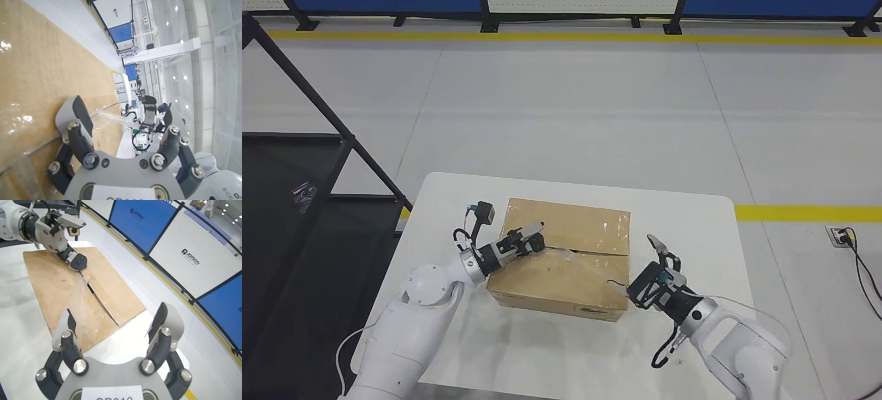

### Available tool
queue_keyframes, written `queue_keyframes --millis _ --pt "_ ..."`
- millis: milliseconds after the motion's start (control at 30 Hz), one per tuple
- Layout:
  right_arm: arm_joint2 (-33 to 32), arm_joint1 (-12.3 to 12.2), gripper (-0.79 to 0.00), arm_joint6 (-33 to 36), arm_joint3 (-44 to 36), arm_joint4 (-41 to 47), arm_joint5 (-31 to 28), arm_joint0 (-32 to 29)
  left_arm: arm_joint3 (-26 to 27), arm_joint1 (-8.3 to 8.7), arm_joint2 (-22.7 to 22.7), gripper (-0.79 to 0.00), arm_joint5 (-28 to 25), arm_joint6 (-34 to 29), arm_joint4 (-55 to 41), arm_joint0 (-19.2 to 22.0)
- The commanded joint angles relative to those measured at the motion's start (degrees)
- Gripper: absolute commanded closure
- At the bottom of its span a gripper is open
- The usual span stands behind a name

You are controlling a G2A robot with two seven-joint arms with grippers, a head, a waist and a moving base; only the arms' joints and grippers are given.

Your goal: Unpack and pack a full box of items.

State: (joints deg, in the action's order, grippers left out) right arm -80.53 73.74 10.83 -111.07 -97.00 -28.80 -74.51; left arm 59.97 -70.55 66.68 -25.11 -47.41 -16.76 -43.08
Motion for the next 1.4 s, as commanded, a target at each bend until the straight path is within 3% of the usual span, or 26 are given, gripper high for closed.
queue_keyframes --millis 0,133,267,433,733,900,1233,1267,1300,1367 --pt "0.2 0.0 -0.785 0.4 -1.4 -1.4 2.5 -0.7 0.0 0.00 0.0 -0.785 0.0 0.0 0.0 0.0" --pt "0.1 -0.1 -0.785 0.4 -2.9 -4.0 6.8 -2.0 0.1 0.00 0.0 -0.785 0.1 -0.1 -0.1 -0.1" --pt "-0.6 -0.3 -0.785 -0.3 -3.8 -5.2 7.2 -2.4 0.1 0.00 0.0 -0.785 0.0 -0.2 -0.2 0.0" --pt "-0.1 -1.8 -0.785 -8.9 -8.2 -19.1 -2.2 -3.0 0.0 -0.01 0.0 -0.785 0.1 -0.3 -0.3 0.0" --pt "0.2 -1.8 -0.785 -9.1 -8.3 -19.4 -2.3 -3.1 -0.4 -0.02 0.1 -0.785 0.1 -0.3 -0.4 0.2" --pt "4.2 -2.4 -0.785 -13.8 -8.4 -25.5 -4.4 -3.8 -0.6 -0.06 0.1 -0.785 -0.1 -0.2 -0.5 0.4" --pt "14.9 -1.3 -0.785 0.0 -5.2 -36.5 0.6 -0.3 -1.4 -0.25 -0.3 -0.785 -0.3 -0.3 -0.9 1.0" --pt "15.4 -1.1 -0.443 1.4 -4.9 -36.0 0.9 0.2 -1.5 -0.25 -0.3 -0.785 -0.3 -0.3 -0.8 1.1" --pt "16.0 -1.0 -0.268 1.9 -4.6 -35.1 0.5 0.7 -1.6 -0.25 -0.3 -0.785 -0.4 -0.3 -0.8 1.1" --pt "15.8 -0.8 0.000 3.8 -3.5 -32.3 -1.2 1.5 -1.7 -0.24 -0.2 -0.785 -0.5 -0.3 -0.9 1.2"
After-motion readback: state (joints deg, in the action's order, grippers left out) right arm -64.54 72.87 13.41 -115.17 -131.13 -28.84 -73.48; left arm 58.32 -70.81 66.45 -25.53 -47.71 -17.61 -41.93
